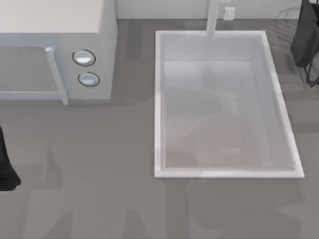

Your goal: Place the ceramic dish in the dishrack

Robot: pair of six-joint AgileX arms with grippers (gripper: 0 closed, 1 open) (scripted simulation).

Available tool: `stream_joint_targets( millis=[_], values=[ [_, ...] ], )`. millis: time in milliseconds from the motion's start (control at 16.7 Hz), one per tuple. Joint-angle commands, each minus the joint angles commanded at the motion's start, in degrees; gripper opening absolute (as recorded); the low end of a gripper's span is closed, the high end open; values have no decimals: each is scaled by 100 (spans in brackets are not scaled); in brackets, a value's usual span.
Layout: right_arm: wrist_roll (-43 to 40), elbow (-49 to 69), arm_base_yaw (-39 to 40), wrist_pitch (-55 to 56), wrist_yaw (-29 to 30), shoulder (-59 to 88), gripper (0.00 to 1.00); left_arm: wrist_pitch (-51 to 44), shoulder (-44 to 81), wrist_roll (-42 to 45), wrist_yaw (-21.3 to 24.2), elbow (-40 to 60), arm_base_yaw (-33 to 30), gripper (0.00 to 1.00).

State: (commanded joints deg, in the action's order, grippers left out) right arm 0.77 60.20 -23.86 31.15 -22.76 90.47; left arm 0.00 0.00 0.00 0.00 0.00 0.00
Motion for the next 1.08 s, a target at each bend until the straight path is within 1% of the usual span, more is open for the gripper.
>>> stream_joint_targets(
  millis=[180,300,660,1080],
  values=[
    [2,-244,374,1046,411,799,0,0,0,0,0,0,0,100],
    [11,-360,550,1445,604,1127,0,0,0,0,0,0,0,100],
    [16,-413,628,1601,687,1249,0,0,0,0,0,0,0,100],
    [16,-413,628,1601,687,1249,53,0,0,0,0,0,0,100]
  ],
)
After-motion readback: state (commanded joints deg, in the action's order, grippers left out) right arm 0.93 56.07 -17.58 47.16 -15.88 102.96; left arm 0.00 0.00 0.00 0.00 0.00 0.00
